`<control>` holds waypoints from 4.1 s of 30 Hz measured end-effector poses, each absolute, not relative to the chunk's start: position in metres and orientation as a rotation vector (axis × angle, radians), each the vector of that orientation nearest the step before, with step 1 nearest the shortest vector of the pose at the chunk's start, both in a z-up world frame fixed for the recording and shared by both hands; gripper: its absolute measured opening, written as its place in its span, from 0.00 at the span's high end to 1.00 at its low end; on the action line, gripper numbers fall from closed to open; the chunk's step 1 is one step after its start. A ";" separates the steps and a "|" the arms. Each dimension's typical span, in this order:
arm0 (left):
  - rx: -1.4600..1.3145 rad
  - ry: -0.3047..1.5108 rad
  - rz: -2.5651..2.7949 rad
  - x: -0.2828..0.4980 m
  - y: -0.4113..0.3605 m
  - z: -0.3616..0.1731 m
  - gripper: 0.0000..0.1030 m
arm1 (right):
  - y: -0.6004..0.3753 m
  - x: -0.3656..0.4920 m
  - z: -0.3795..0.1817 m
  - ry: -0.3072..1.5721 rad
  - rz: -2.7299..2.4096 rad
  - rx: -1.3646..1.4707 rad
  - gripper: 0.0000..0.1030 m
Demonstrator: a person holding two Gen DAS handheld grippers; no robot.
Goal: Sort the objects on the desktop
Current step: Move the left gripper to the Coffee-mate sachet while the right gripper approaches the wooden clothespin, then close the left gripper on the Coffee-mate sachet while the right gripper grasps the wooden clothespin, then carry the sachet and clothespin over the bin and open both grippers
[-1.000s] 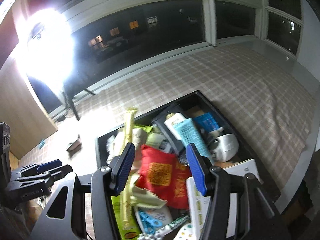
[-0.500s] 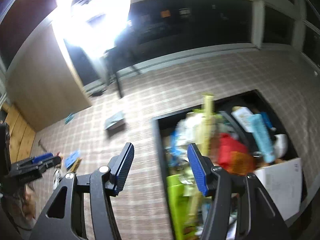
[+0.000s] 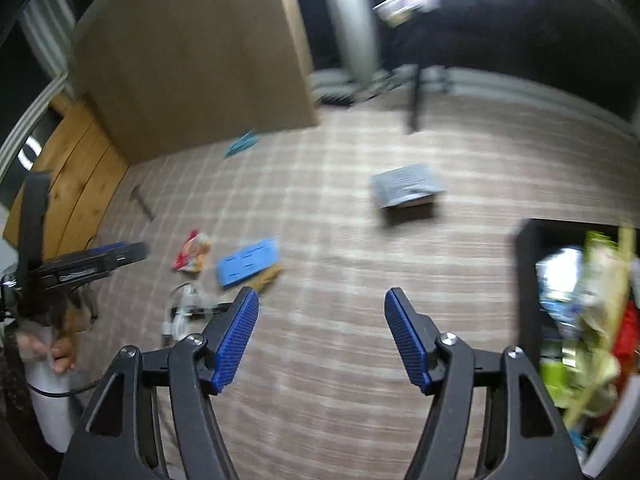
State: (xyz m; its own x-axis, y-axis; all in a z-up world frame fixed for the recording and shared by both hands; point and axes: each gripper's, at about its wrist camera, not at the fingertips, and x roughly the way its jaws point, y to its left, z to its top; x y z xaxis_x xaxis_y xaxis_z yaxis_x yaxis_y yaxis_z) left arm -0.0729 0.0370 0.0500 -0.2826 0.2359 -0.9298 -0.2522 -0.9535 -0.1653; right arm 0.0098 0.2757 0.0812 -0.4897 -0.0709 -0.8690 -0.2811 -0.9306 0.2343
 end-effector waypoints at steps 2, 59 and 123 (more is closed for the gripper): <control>-1.686 0.045 2.258 -0.079 0.040 0.037 0.45 | 0.260 -0.016 0.066 0.455 2.551 -1.604 0.37; -1.633 0.087 2.326 -0.107 -0.003 -0.002 0.95 | 0.222 -0.019 -0.019 0.414 2.303 -1.669 0.88; -1.202 0.312 1.809 0.193 0.423 0.114 0.42 | 0.546 0.302 0.105 0.698 2.225 -1.141 0.55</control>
